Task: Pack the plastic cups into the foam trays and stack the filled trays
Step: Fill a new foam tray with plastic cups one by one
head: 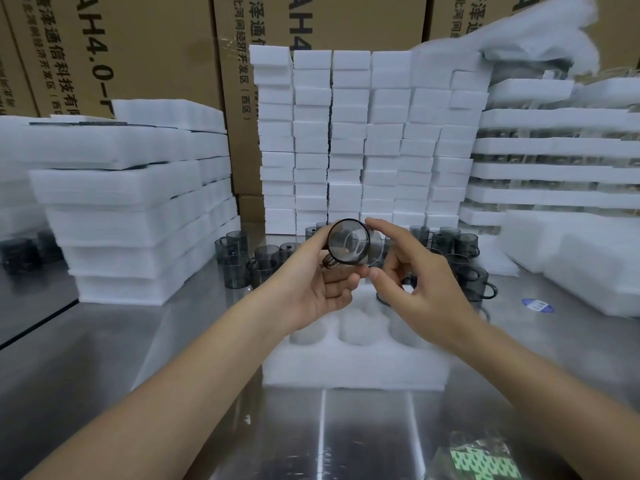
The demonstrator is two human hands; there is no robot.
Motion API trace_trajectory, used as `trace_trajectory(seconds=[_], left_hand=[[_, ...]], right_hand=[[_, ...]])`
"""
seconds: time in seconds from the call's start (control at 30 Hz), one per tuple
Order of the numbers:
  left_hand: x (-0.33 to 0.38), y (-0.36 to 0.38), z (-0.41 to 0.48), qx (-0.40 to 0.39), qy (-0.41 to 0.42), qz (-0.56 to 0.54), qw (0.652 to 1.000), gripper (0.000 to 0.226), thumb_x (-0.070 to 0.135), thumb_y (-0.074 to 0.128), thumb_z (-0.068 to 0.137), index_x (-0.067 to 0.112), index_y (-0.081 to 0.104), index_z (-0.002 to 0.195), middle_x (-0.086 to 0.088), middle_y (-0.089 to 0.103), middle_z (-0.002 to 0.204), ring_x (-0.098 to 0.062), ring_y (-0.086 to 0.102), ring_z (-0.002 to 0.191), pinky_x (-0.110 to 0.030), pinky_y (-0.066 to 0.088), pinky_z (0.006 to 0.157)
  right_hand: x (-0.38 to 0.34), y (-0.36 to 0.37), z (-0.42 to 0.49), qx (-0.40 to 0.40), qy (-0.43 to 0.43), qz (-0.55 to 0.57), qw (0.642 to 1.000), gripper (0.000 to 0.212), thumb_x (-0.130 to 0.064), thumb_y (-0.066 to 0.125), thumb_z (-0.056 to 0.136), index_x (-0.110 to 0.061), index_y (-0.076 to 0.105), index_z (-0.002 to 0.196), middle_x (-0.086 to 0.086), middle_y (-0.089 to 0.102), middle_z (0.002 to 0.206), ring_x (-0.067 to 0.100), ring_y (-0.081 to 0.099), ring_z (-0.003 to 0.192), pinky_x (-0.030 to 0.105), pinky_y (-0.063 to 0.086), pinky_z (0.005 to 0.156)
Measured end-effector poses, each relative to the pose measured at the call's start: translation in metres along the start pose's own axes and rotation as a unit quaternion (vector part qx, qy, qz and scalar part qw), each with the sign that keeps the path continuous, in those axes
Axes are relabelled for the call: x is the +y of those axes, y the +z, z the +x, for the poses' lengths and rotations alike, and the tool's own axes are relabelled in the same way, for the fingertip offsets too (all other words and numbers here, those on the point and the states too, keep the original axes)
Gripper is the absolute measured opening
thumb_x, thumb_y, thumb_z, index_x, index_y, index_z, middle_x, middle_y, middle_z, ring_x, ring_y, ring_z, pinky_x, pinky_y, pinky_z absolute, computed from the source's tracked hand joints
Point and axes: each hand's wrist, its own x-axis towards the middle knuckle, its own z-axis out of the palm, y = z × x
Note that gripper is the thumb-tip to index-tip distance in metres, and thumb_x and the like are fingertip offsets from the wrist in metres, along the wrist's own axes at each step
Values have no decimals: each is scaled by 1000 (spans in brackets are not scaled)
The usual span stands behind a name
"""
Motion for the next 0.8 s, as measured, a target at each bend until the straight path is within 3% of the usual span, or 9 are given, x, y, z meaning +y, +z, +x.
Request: trace_trajectory(seconds=[0.13,0.3,0.5,0.7,0.8], left_hand=[[0,1,0,7,2,19,1000,50,61,74,92,13,76,107,-13,77,94,-17,70,62,-26,58,58],[0,2,-2,-2,11,41,999,58,62,79,87,15,72,121,-13,79,97,-16,70,66,-26,59,62],[0,2,-1,7,17,25,1000,48,60,82,85,17,74,106,-9,75,86,-17,68,65,-27,59,63],[0,0,1,10,22,17,1000,56,61,81,85,14,73,115,-13,75,89,-18,66,63,-29,58,62],[-1,-2,4,7,18,15,1000,45,63,78,87,19,84,90,-13,75,88,-17,66,61,-28,58,60]], right_hand=[[4,-2,0,-8,27,-4,1000,62,-45,63,93,-41,50,153,3,57,72,16,57,67,20,47,70],[10,-3,0,-14,33,-5,999,59,-41,62,92,-40,53,150,2,57,73,11,52,67,20,45,69],[13,-2,-2,-7,25,-7,1000,60,-39,65,93,-42,50,152,-1,60,71,17,58,68,15,44,71],[16,-2,-1,-7,16,-5,1000,63,-35,67,94,-48,47,152,-2,60,70,19,59,67,19,48,70],[16,-1,-2,-7,11,0,1000,63,-34,67,94,-45,48,152,0,59,70,18,58,67,14,45,71]])
